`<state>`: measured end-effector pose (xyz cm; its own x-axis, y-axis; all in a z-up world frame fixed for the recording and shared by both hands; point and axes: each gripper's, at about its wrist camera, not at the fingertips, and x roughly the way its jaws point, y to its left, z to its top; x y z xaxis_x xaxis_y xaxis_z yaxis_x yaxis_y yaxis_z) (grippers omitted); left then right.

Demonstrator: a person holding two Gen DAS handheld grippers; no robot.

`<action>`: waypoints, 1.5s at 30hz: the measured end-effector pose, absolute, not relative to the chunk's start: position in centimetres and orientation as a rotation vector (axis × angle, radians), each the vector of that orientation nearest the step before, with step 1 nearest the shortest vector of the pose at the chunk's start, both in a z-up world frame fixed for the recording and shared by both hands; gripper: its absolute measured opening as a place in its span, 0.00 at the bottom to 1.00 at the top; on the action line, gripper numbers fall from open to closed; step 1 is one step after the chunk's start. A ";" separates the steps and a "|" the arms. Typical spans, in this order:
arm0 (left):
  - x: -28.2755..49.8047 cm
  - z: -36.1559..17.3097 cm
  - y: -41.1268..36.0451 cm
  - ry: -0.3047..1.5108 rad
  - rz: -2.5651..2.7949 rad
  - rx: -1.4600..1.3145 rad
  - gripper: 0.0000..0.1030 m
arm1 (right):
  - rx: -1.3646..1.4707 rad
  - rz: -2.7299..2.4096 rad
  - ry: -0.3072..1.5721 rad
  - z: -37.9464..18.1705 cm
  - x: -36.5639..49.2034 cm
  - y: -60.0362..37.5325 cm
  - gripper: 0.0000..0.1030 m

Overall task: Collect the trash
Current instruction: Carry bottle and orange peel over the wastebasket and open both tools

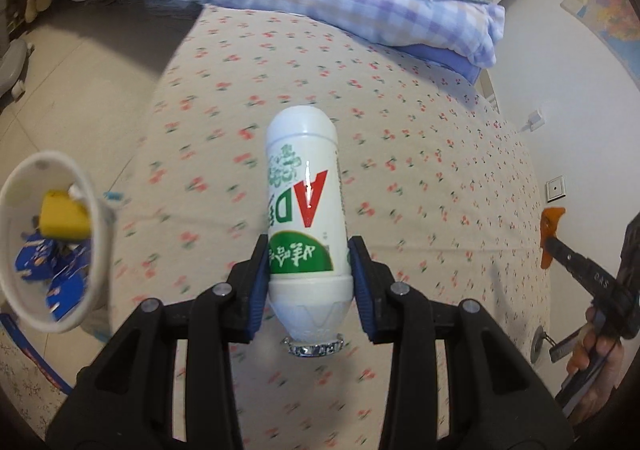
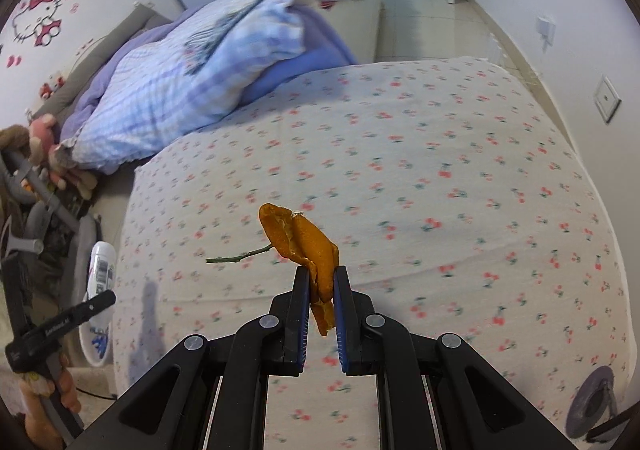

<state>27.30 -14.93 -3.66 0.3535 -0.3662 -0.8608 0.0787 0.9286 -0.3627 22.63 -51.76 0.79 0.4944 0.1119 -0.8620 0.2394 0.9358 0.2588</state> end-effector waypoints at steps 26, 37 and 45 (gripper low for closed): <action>22.3 -6.6 6.4 1.076 0.046 -0.444 0.87 | 0.158 0.230 1.135 -0.9 27.4 -28.0 0.11; 19.7 -7.5 9.3 1.157 0.116 -0.369 0.89 | 0.126 0.356 1.148 -2.0 28.0 -19.4 0.12; 17.9 -6.7 10.6 1.136 0.133 -0.300 0.91 | 0.113 0.479 1.167 -3.7 27.9 -11.5 0.12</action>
<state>17.90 10.62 -6.73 0.4189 -0.0473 -0.9068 -0.2551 0.9523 -0.1675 27.88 -11.50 -3.67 0.3050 0.4187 -0.8554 -0.3036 0.8941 0.3294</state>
